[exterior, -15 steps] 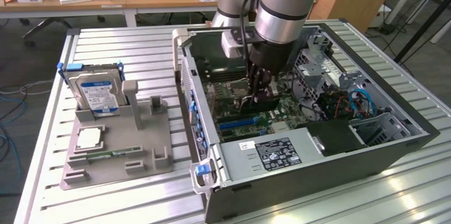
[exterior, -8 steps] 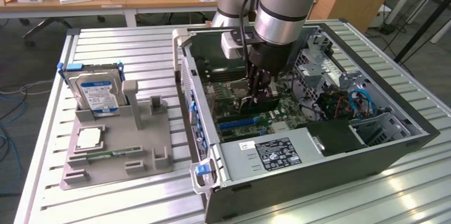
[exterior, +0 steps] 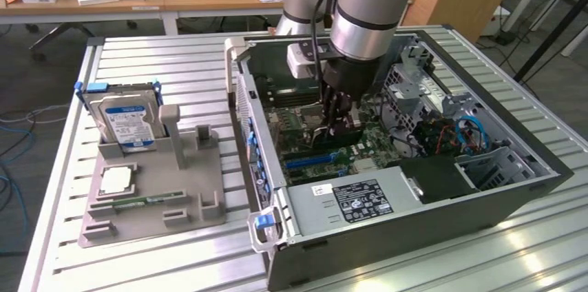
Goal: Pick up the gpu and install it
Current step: 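Insert the gpu into the slot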
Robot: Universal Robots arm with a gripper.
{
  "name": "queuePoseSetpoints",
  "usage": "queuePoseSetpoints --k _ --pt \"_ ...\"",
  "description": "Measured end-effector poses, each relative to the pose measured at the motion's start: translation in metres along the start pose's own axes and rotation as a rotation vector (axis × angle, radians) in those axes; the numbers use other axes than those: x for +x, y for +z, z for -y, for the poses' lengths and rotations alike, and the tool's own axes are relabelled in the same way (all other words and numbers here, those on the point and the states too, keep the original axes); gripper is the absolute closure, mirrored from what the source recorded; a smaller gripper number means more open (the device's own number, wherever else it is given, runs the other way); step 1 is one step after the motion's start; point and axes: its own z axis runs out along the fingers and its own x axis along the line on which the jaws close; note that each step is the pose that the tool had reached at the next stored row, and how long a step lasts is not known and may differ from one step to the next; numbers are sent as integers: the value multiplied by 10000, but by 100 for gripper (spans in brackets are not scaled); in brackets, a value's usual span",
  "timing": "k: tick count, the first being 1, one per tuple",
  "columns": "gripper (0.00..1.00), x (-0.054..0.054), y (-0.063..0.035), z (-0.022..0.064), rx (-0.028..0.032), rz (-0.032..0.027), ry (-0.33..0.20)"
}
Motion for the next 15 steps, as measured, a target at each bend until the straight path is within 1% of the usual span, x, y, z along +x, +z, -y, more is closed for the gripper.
queuePoseSetpoints --k 10,15 --pt "74 2 67 -2 0 0 0" --pt "74 2 71 -9 1 1 3"
